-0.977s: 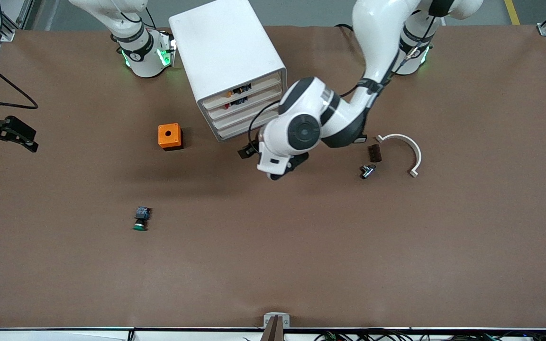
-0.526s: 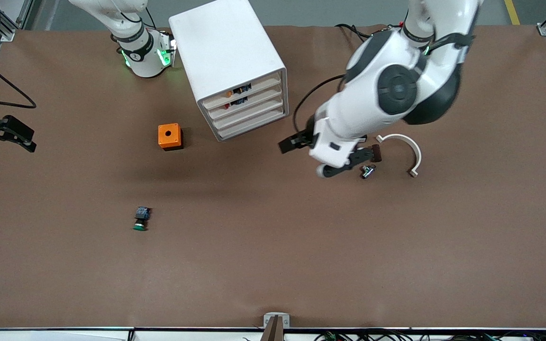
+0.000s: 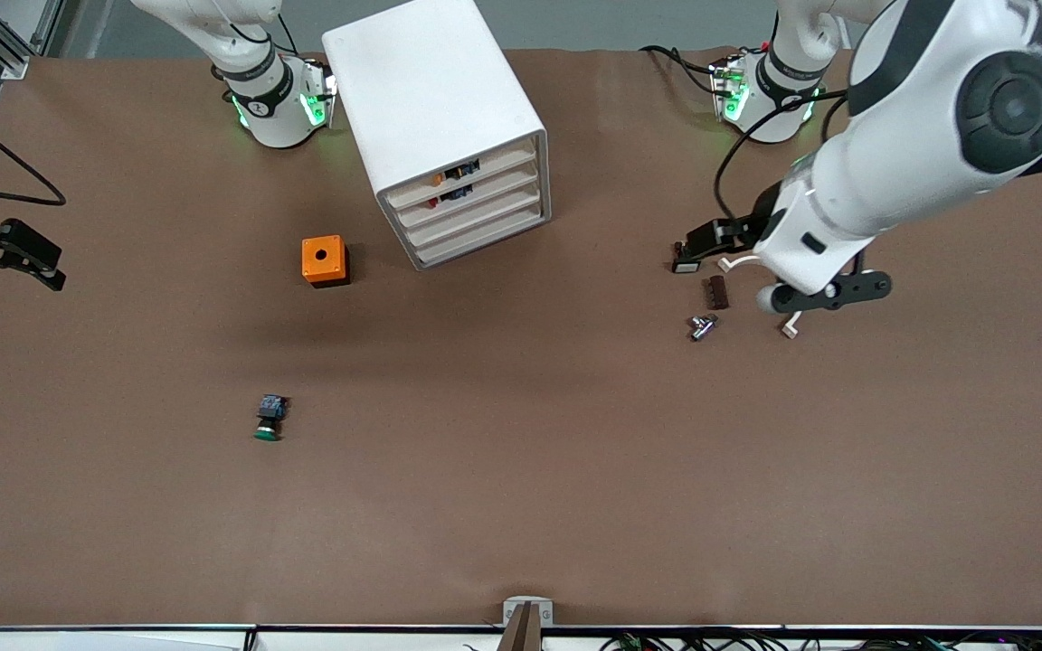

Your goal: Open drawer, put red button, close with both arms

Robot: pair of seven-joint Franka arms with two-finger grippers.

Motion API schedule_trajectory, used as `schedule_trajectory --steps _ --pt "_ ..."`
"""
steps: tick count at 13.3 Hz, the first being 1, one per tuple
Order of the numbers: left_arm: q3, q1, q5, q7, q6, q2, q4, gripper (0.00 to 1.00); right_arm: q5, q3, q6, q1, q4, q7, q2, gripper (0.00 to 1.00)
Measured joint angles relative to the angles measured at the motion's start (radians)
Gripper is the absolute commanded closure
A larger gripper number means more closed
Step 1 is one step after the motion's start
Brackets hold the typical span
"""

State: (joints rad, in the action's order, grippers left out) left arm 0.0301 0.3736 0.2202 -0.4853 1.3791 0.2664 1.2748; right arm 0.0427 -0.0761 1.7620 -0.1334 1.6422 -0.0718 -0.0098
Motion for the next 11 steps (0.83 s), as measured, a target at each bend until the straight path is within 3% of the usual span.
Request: schedule_trajectory --steps 6,11 --pt "0.002 -0.240 -0.068 0.361 -0.021 -0.242 0.222 0.01 0.000 0.000 0.000 0.000 -0.003 0.000 0.000 0.00" --pt "0.001 -0.283 -0.126 0.432 0.132 -0.330 0.414 0.00 0.000 0.001 -0.002 0.000 -0.003 0.000 0.000 0.00"
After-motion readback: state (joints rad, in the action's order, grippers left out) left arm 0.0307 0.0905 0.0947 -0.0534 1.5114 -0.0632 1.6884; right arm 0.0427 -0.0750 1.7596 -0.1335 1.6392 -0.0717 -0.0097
